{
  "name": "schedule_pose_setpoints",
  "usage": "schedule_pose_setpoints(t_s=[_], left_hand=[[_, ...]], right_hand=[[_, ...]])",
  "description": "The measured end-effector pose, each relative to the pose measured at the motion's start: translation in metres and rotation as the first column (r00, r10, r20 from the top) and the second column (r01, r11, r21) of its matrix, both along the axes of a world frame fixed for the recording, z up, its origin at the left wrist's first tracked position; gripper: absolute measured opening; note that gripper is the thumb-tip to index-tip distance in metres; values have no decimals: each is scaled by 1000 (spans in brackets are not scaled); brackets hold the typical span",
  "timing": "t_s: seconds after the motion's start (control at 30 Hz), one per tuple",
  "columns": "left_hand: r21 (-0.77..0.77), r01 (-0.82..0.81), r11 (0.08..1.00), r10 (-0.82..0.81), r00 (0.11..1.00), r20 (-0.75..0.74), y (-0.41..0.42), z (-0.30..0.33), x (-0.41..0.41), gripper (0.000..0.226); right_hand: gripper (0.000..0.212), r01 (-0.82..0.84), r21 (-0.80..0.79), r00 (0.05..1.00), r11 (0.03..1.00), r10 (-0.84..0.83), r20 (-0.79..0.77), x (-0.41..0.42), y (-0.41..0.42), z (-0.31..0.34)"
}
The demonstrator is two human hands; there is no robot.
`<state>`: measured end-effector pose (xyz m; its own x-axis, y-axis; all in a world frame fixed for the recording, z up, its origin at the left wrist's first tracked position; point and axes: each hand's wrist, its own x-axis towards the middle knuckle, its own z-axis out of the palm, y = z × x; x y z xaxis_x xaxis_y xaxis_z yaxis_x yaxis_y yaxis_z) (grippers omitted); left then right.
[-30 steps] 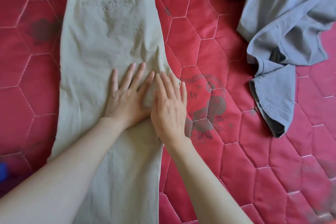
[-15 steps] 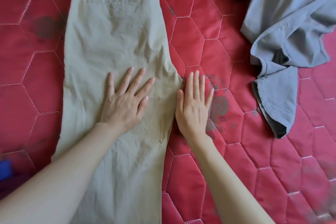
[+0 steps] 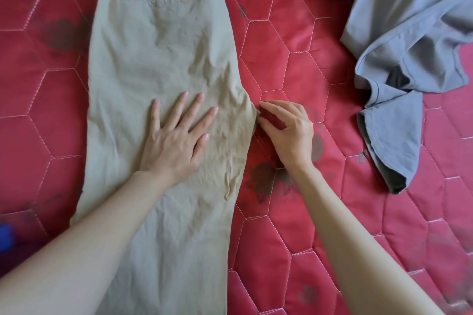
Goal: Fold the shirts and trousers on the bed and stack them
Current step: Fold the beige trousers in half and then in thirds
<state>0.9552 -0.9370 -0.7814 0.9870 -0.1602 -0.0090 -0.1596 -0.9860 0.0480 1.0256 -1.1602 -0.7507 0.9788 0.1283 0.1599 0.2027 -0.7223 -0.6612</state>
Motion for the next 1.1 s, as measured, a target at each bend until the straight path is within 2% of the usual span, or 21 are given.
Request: schedule_pose_setpoints(t_s=[0.07,0.2,0.27,0.4,0.6,0.73,0.83,0.9,1.0,1.1], left_hand=[[-2,2,1000,-2,1000,0,0,0,0,55],[1,2,1000,-2,1000,-7,1,0,1,55],[0,2,1000,-2,1000,-6,1,0,1,55],[-4,-1,1000,1,1000,1,1,-1,0,55],[-8,1,1000,-1,1000,11,2,-2,0,56],[-3,1,1000,-1,1000,19,1,-2,0,56],[-2,-2,1000,2,1000,24,1,-3,0,57],[0,0,1000,0,1000,26,1,-3,0,57],[0,-2,1000,2,1000,27,-1,-3,0,57],[-21,-12,1000,12,1000,28,-1,-3,2,56]], right_hand=[[20,-43,-1,999,999,43,25,4,4,0],[13,-118,-219,959,969,168,229,8,6,-2],[10,-132,-273,940,953,208,272,10,4,-5],[8,-111,-242,952,964,173,252,16,1,-10],[7,-135,-300,937,944,220,270,22,-5,-13],[6,-179,-265,967,947,219,131,21,-7,-6],[18,-150,-169,988,974,156,23,14,-1,2],[28,-161,-203,980,966,181,81,7,6,8],[41,-277,-218,916,936,326,234,2,13,15],[41,-347,-219,902,912,389,190,2,38,16]])
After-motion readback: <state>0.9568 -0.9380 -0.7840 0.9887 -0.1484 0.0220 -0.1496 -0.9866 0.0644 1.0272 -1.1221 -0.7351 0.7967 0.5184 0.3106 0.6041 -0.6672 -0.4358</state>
